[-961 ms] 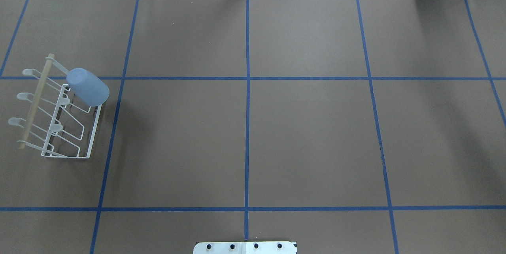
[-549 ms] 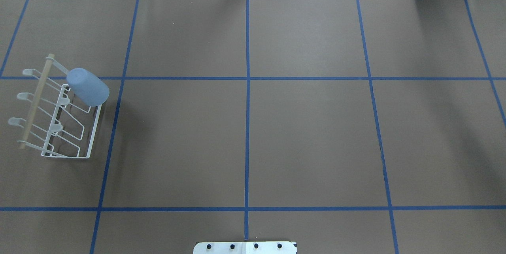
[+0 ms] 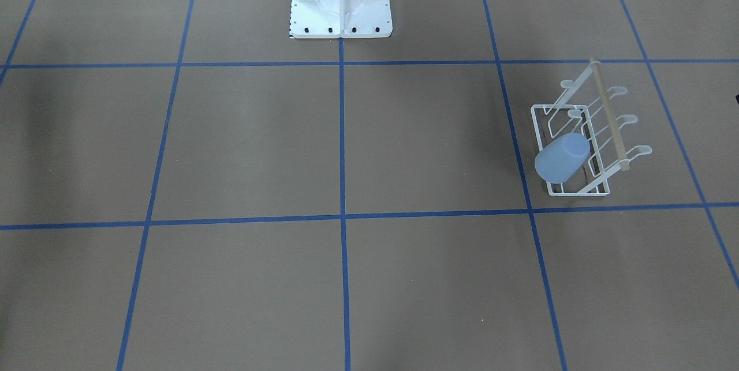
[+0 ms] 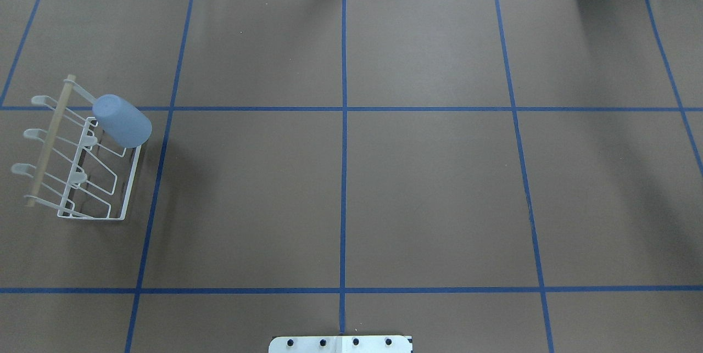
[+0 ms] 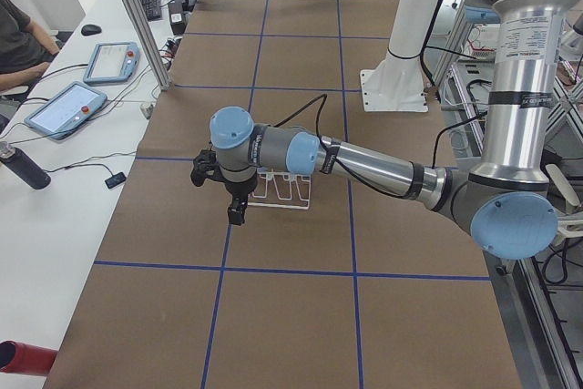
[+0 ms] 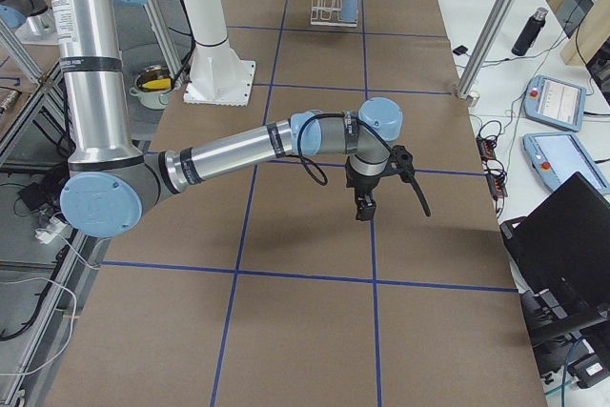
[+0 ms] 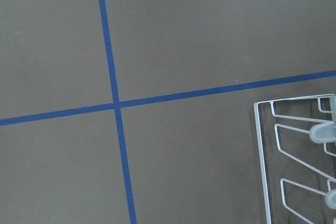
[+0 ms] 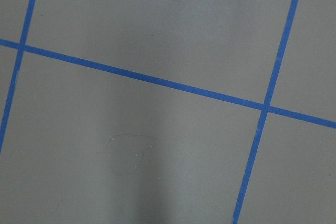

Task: Hang cup on cup holder

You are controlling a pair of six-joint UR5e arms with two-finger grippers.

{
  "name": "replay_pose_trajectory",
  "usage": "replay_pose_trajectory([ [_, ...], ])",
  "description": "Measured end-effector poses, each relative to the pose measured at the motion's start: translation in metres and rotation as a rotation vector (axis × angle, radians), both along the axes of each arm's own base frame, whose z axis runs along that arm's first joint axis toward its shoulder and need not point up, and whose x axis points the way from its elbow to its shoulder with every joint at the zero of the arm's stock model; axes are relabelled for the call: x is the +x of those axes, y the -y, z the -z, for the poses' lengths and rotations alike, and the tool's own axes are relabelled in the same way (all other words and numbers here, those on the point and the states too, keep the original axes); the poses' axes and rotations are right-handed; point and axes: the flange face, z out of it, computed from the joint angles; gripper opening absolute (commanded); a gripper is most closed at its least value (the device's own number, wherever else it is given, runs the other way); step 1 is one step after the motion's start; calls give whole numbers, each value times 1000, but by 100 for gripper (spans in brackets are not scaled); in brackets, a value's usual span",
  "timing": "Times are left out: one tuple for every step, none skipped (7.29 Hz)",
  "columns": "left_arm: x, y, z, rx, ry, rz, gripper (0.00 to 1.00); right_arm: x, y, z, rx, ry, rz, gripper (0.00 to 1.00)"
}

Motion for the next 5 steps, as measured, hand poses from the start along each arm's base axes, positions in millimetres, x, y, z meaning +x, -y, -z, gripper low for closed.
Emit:
replay_pose_trajectory([
  [0, 0, 2, 3, 0, 1, 99, 0, 1, -1, 9, 0, 0, 100],
  [0, 0, 4, 7, 0, 0, 99, 0, 1, -1, 13, 0, 0, 100],
  [0, 0, 5, 11, -1, -1, 99, 0, 1, -1, 16, 1, 0, 100],
  [1, 0, 8, 16, -2, -1, 99, 0, 1, -1, 18, 1, 0, 100],
  [1, 1, 10, 20, -3, -1, 99, 0, 1, -1, 19, 1, 0, 100],
])
